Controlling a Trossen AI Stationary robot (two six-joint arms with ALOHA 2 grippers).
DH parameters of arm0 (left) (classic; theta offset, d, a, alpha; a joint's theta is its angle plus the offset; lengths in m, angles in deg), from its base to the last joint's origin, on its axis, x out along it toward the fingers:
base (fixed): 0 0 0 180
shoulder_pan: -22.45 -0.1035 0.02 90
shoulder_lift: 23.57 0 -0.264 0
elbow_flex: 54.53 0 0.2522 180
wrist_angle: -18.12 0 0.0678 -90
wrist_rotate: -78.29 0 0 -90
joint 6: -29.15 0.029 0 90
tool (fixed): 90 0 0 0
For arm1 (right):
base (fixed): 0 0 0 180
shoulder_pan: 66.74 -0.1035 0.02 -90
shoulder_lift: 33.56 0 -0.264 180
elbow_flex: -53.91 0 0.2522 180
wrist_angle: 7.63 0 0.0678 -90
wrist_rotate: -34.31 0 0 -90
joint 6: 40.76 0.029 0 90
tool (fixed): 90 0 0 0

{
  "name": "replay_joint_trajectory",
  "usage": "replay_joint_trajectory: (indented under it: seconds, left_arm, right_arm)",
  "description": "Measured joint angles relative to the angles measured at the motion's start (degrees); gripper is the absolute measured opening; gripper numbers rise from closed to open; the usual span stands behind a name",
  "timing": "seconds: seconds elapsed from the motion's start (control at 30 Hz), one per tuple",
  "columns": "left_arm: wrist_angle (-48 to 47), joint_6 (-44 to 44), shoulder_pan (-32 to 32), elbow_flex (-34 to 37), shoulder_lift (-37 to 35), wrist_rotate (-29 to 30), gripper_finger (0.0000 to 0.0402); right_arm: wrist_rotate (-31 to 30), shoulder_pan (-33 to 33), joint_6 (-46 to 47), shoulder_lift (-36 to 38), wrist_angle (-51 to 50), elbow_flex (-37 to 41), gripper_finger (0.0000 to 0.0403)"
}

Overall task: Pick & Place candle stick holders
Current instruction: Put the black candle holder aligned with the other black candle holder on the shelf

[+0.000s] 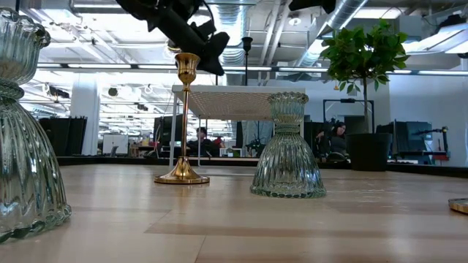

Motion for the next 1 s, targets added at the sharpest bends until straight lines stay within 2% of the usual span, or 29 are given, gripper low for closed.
replay_joint_trajectory:
  seconds: [0.57, 0.73, 0.83, 1.0]
  left_arm:
    - [1.12, 0.15, -0.31, 0.02, 0.99, 1.84, 0.0012]
    - [1.37, -1.26, -0.33, 0.02, 0.99, 1.84, 0.0035]
    - [1.65, -1.64, -0.33, 0.02, 0.99, -0.06, 0.0045]
    - [2.10, -2.66, -0.33, 0.39, 0.99, -0.85, 0.0036]
  right_arm:
    - [0.00, 0.00, -0.02, 0.00, 0.00, 0.02, 0.0000]
    - [0.00, 0.00, -0.02, 0.00, -0.13, 0.02, 0.0000]
    - [0.00, 0.00, -0.02, 0.00, -0.37, 0.02, 0.0000]
    - [0.00, 0.00, -0.02, 0.00, -0.39, 0.02, 0.0000]
